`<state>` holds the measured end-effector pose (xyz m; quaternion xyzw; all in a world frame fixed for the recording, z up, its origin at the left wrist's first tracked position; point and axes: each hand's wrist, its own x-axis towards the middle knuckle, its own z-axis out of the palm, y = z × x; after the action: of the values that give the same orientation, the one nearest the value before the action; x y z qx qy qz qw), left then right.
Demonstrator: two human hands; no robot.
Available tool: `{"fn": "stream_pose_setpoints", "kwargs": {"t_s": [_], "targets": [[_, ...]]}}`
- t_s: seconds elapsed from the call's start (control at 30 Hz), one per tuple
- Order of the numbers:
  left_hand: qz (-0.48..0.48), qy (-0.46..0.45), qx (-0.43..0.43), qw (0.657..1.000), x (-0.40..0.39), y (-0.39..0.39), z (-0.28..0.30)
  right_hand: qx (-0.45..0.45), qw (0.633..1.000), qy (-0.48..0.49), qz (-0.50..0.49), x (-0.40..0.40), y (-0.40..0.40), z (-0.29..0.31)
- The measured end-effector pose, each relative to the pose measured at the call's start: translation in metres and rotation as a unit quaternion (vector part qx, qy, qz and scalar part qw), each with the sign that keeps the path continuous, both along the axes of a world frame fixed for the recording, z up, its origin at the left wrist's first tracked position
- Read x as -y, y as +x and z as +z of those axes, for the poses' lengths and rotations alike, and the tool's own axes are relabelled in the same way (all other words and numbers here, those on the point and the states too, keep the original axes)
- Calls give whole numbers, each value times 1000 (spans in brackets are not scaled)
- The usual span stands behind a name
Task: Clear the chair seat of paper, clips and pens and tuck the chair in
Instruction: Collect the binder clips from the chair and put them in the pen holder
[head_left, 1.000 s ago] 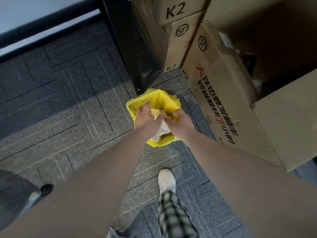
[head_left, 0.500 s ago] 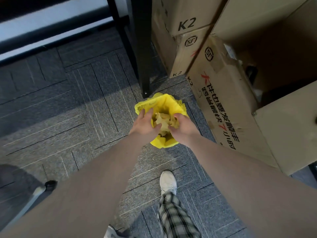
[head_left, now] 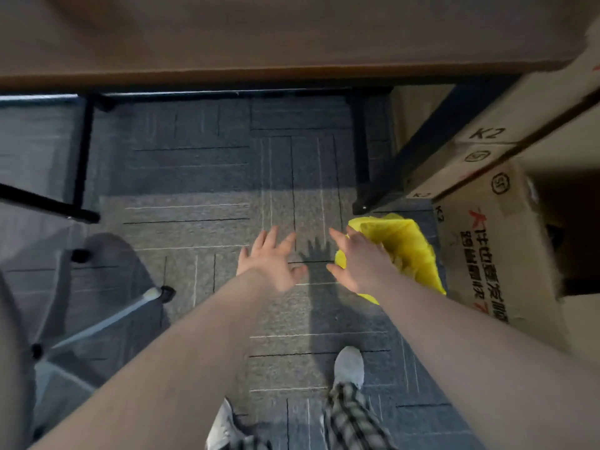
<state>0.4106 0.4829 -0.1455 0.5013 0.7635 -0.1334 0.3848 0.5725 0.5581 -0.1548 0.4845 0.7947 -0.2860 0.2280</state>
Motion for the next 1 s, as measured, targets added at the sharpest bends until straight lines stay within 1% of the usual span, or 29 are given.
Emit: {"fn": "stream_pose_setpoints", "kwargs": {"t_s": [0.23, 0.4, 0.5, 0.67, 0.8, 0.9, 1.0], "targets": [[92, 2, -37, 995, 118, -114, 42, -43, 993, -11, 110, 79, -133, 43], [156, 45, -58, 985, 210, -188, 77, -38, 979, -4, 200, 145, -218, 71], [183, 59, -76, 978, 269, -229, 96, -40, 974, -18, 223, 185, -266, 89], [239, 59, -92, 965, 355, -286, 116, -57, 957, -9, 283, 250, -344, 117], [295, 59, -97, 949, 416, -322, 118, -77, 943, -3, 323, 297, -407, 128], [348, 58, -98, 931, 457, -338, 108, -89, 932, -4, 351, 330, -443, 123], [391, 45, -104, 913, 483, -344, 96, -80, 926, -12, 369, 354, -467, 111]]}}
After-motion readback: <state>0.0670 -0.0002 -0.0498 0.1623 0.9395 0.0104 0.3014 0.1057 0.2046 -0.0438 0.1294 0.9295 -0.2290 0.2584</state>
